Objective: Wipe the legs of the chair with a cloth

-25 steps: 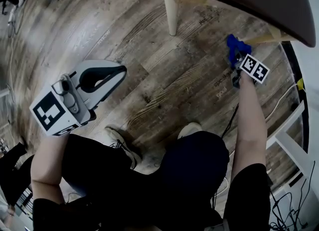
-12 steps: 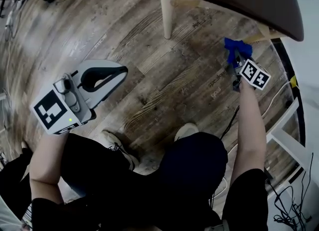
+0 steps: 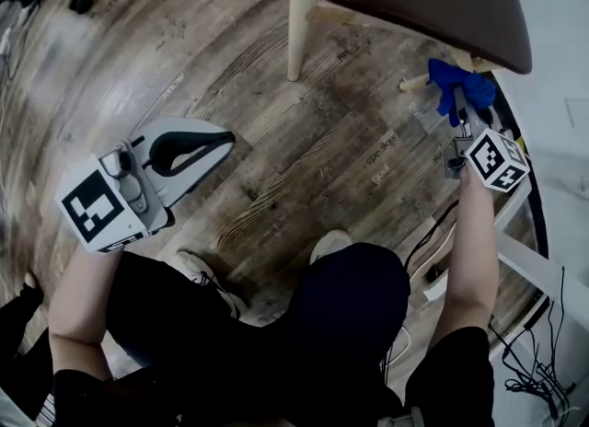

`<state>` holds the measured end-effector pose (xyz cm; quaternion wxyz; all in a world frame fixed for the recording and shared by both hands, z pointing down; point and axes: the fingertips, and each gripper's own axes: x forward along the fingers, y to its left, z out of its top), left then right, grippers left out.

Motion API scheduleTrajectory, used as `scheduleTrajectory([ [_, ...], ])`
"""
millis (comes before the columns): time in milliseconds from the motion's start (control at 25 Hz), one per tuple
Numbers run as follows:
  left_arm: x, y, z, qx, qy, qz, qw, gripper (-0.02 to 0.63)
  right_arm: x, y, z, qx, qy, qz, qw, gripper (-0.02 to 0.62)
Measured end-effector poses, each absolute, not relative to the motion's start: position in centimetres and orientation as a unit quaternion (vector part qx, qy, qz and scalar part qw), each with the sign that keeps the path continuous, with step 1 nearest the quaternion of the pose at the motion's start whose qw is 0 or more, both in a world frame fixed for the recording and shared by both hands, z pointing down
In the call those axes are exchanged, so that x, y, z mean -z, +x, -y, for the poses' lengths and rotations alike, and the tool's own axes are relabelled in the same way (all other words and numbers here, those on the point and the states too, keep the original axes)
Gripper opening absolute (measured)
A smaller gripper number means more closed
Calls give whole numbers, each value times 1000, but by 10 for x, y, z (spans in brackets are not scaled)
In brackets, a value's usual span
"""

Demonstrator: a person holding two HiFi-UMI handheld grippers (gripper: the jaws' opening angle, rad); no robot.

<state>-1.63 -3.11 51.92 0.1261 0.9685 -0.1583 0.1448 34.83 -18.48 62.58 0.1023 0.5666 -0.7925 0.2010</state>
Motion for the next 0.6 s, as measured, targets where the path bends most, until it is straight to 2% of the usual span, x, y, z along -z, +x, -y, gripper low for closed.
scheduleTrajectory([
  [280,-516,-16,30,-138,970,155,126,2,-535,331,182,-134,556,815,94,78],
  [600,-510,-13,30,-128,973,151,122,2,-510,268,165,-153,493,853,80,78],
])
